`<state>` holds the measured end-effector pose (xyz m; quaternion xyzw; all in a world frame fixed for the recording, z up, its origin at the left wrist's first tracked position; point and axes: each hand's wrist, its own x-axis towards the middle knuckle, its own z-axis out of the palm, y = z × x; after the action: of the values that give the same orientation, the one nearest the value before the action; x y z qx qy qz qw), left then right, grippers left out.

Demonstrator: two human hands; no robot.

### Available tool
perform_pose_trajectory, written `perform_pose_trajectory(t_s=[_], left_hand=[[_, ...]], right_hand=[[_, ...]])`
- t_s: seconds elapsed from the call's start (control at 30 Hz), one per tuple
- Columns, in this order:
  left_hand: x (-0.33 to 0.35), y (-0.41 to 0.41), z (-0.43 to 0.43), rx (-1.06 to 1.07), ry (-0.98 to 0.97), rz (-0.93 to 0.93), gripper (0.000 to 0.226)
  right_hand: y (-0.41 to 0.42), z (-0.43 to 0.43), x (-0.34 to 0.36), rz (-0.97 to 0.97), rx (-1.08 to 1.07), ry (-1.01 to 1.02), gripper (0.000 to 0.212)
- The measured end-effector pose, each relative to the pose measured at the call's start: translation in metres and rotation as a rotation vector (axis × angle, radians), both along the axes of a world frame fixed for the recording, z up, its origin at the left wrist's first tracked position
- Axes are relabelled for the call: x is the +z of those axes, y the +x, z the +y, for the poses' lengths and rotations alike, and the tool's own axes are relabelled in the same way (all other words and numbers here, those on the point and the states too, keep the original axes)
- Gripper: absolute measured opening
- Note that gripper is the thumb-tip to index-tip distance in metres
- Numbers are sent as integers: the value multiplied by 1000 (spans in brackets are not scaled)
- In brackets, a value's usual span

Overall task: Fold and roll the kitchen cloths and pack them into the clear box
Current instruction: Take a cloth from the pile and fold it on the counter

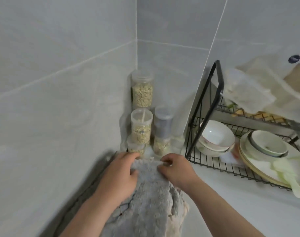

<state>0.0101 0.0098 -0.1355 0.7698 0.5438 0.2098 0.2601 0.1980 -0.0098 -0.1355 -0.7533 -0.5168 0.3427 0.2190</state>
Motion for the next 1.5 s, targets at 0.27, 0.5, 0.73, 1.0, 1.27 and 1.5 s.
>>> perform_pose_trajectory(t_s=[0.27,0.5,0.73,1.0,1.27,1.5], left_hand=[[-7,-10,-1,-3,162,123,23],[-2,-23,-22,52,337,211,11],[40,-55,-86,6,472,167,15],[84,-75,-165,-78,514,-222,16],[98,-25,-194,-245,395,-371,17],[90,76,-162,-290,175,-493,25]], right_hand=[[1,-31,-6,-46,-34,375,15],[3,-80,14,-39,-99,641,19],[-12,-176,47,218,-266,808,12],[-6,-308,100,333,-412,943,3],[42,-368,105,286,-540,985,8],[109,-338,81,381,-736,863,10]])
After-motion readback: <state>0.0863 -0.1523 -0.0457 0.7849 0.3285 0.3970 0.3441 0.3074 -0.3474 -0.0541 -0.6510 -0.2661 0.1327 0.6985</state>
